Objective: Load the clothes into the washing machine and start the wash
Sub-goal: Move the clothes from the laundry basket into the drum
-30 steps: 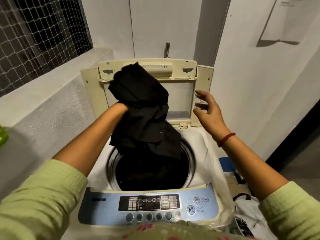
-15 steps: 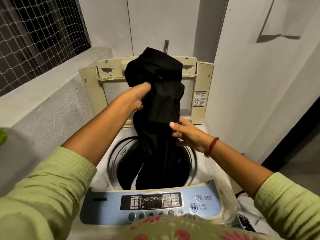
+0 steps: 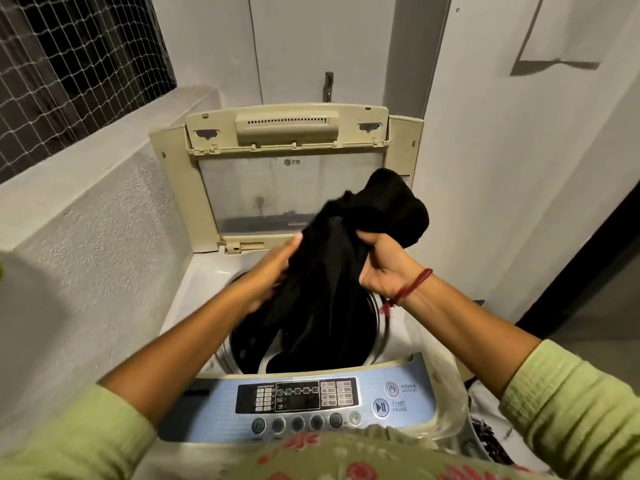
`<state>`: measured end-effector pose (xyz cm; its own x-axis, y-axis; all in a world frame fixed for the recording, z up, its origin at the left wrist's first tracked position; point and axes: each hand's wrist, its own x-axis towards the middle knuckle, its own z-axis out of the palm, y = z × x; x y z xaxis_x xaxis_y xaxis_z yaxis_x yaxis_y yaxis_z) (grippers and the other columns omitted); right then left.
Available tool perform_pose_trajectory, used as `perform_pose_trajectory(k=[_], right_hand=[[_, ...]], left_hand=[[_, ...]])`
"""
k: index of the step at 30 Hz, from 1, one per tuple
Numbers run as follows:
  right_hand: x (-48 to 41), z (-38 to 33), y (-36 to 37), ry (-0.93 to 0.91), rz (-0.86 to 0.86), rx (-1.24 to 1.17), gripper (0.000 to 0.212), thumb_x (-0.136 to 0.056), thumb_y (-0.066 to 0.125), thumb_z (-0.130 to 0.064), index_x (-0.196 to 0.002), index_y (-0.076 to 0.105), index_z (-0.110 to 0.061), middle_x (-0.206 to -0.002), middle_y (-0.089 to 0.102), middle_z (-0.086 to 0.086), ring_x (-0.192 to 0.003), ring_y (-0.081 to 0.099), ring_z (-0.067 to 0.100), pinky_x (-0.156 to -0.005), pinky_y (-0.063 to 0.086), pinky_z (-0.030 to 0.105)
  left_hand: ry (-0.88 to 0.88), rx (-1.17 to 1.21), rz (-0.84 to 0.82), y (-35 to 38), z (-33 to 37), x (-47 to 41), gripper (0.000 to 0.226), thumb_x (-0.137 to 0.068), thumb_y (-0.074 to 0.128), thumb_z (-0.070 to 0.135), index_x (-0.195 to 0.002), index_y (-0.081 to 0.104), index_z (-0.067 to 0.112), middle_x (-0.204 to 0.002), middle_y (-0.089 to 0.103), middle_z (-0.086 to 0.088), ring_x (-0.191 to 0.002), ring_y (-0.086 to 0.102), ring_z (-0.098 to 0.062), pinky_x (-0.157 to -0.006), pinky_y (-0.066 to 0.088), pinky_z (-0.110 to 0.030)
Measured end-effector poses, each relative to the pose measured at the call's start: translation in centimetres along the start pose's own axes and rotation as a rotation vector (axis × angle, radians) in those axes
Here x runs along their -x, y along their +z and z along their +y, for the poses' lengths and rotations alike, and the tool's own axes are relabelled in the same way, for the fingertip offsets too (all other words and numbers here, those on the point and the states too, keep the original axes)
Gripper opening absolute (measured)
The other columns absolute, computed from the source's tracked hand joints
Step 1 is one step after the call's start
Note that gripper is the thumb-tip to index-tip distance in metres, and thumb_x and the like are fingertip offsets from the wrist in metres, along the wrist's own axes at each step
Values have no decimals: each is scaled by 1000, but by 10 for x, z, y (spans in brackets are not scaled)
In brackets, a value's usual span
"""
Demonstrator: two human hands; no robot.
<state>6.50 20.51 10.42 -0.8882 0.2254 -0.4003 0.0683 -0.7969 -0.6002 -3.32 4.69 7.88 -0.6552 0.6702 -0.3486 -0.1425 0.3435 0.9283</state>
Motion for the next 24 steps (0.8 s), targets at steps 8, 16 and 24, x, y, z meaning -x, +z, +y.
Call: perform_pose_trajectory(k=[8,16,24], right_hand=[[19,-6,29,-6,-109,138,19,-91,57,-19,-87,64,-2,-85,69,14,-79,68,26,-77,55,41],[21,-51,-9,-635,499,2013,42,-88,60,-32,-124,53,-13,-124,55,13,-108,57,34,-91,49,43],[21,56,-11,-607,-168,1459,120,-54,80,-60,-148,9,-37,-153,17,-1,-142,21,16,-116,26,34]], left_hand=[[61,-375,181,-7,-43,1,44,-82,69,15,-124,57,12,-113,63,-4,-110,59,-21,-93,43,-30],[258,-245,538,-61,53,22,34,-84,40,-7,-79,60,20,-74,59,-4,-68,58,-19,-59,49,-20],[31,492,237,-22,107,46,33,-93,24,0,-76,53,3,-59,62,-11,-46,64,-15,-48,55,-21]])
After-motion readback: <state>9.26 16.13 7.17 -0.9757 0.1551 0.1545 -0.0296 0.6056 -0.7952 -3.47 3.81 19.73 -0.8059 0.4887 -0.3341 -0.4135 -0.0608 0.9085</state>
